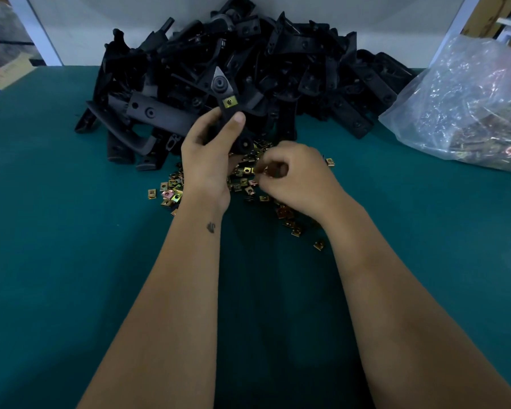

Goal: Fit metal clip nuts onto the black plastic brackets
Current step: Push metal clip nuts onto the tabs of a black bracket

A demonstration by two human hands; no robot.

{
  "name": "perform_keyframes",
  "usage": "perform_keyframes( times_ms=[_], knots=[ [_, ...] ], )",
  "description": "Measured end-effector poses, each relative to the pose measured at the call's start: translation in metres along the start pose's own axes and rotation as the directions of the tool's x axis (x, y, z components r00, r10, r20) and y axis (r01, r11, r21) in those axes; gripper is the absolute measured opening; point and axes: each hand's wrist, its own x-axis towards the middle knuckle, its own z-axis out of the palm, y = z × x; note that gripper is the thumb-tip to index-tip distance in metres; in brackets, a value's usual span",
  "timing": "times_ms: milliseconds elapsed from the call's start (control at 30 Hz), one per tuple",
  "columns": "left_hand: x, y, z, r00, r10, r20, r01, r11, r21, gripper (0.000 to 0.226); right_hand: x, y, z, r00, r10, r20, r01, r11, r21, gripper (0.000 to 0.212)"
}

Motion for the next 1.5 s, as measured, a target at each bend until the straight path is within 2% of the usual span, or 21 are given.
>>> perform_keyframes(
  times_ms=[100,267,400,600,700,833,967,1167,1300,1500],
  knots=[
    [0.000,-0.001,0.000,1.000,-0.022,-0.012,0.022,1.000,-0.015,0.016,-0.001,-0.007,0.004,0.988,-0.061,0.145,0.072,0.995,-0.070,0.012],
    [0.001,-0.003,0.003,0.999,-0.032,-0.013,0.032,0.999,0.013,0.028,0.000,-0.010,0.002,0.972,-0.063,0.227,0.101,0.981,-0.163,0.016],
    [0.000,-0.004,0.004,0.999,-0.045,-0.013,0.045,0.998,0.033,0.033,0.000,-0.011,0.003,0.967,-0.070,0.246,0.132,0.961,-0.243,0.019],
    [0.001,-0.004,0.003,0.998,-0.059,-0.020,0.059,0.998,0.008,0.032,0.001,-0.008,0.004,0.975,-0.058,0.217,0.098,0.979,-0.178,0.016],
    [0.001,-0.004,0.002,0.998,-0.060,-0.018,0.060,0.998,0.001,0.031,0.000,-0.006,0.005,0.994,-0.058,0.093,0.066,0.994,-0.086,0.014],
    [0.001,-0.005,0.002,0.998,-0.068,-0.006,0.068,0.998,-0.005,0.023,0.000,-0.004,0.002,0.996,0.043,-0.082,-0.028,0.985,0.169,0.025],
    [-0.002,-0.007,0.003,0.997,-0.073,0.027,0.072,0.997,0.014,0.027,0.002,-0.005,-0.001,0.989,0.100,-0.108,-0.062,0.950,0.307,0.033],
    [-0.002,-0.010,0.004,0.994,-0.081,0.073,0.079,0.996,0.030,0.021,0.004,-0.003,-0.004,0.962,0.237,-0.133,-0.127,0.825,0.550,0.039],
    [-0.001,-0.014,0.005,0.987,-0.101,0.122,0.091,0.992,0.090,0.015,0.005,-0.001,-0.004,0.938,0.307,-0.163,-0.128,0.742,0.659,0.030],
    [-0.003,-0.015,0.008,0.980,-0.093,0.175,0.076,0.992,0.105,0.020,0.006,0.000,-0.006,0.917,0.366,-0.160,-0.128,0.649,0.750,0.018]
  ],
)
